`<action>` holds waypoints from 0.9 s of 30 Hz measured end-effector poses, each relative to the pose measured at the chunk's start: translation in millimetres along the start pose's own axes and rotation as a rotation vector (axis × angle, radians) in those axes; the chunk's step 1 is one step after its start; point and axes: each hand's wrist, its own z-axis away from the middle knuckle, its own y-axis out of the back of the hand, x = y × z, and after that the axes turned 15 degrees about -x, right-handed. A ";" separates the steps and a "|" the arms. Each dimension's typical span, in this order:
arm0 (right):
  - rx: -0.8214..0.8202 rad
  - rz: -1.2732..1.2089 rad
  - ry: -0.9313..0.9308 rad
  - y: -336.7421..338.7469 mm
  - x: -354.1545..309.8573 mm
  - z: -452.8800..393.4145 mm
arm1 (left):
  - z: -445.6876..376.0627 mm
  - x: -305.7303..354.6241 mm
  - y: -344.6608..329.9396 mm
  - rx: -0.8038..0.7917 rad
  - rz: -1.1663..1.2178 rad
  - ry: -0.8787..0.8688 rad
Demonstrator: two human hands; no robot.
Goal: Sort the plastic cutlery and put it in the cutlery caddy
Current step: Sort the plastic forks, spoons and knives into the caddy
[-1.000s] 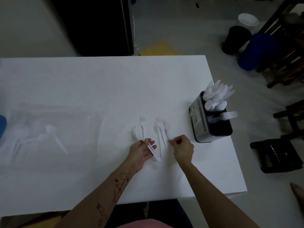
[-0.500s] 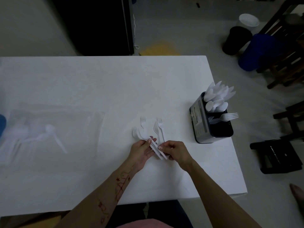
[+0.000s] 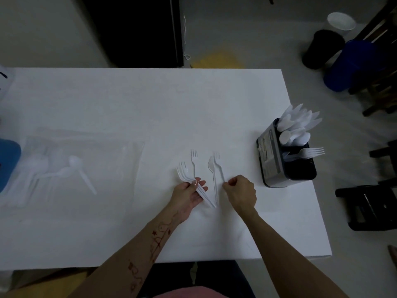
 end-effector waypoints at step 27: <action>-0.042 -0.068 0.279 -16.8 1.4 6.7 | -1.2 4.6 6.2 0.114 0.020 -0.061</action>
